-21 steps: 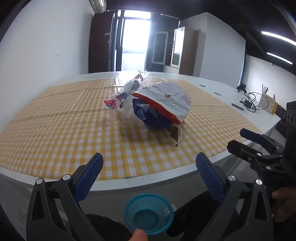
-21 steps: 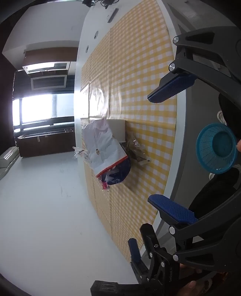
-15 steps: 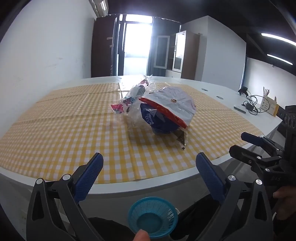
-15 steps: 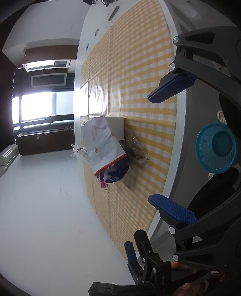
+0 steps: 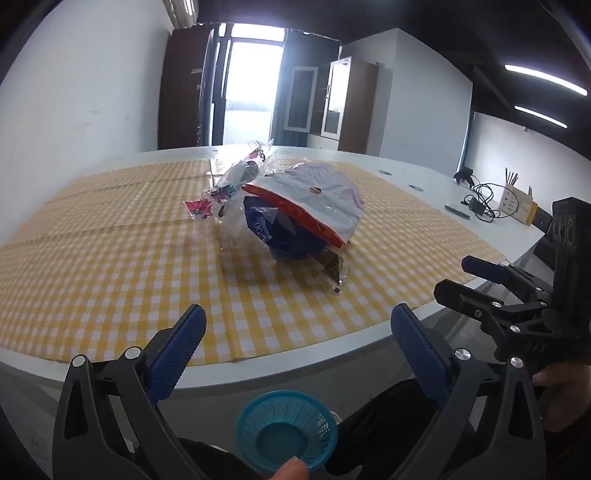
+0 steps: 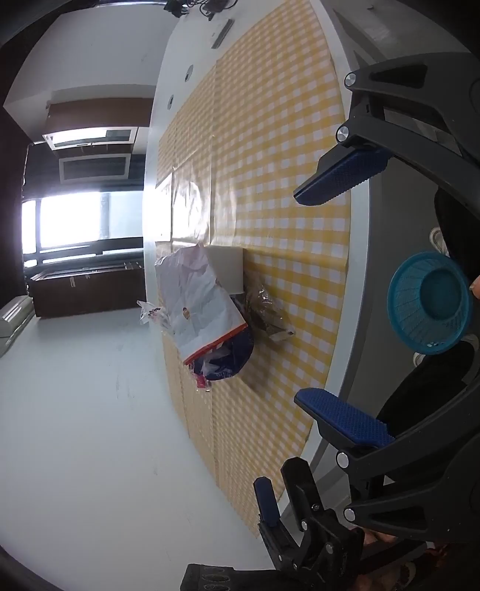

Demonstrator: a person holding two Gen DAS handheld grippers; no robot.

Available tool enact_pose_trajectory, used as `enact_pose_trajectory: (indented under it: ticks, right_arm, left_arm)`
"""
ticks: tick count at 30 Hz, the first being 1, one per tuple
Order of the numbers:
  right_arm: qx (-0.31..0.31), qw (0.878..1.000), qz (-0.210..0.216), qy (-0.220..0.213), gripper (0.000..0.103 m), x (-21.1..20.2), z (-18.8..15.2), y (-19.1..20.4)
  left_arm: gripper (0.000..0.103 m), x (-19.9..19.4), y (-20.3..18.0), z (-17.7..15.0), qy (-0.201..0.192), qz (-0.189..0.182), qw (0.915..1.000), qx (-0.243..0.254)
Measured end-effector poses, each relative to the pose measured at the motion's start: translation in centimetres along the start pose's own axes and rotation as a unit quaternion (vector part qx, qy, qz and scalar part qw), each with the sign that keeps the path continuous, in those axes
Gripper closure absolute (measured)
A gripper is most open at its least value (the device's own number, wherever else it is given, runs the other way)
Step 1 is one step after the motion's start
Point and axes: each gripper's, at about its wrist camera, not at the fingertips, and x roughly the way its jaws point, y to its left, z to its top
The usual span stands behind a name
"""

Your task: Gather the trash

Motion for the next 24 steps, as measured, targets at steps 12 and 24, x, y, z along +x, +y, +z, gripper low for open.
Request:
enact_pose_trajectory:
  ticks: [12,24]
  right_arm:
    - [0.012,1.0,0.0,-0.012,0.008,-0.5,0.2,-0.3]
    - [0.018,1.0,-0.001,-0.006,0.008,-0.3,0.1,-0.4]
  left_arm:
    - [0.006,-0.7,1.1,0.7,-0.019,0.057,0.9981,0.016]
    - [0.006,-1.3,3.7,1.0,-0.037,0.055,0.997,-0.04]
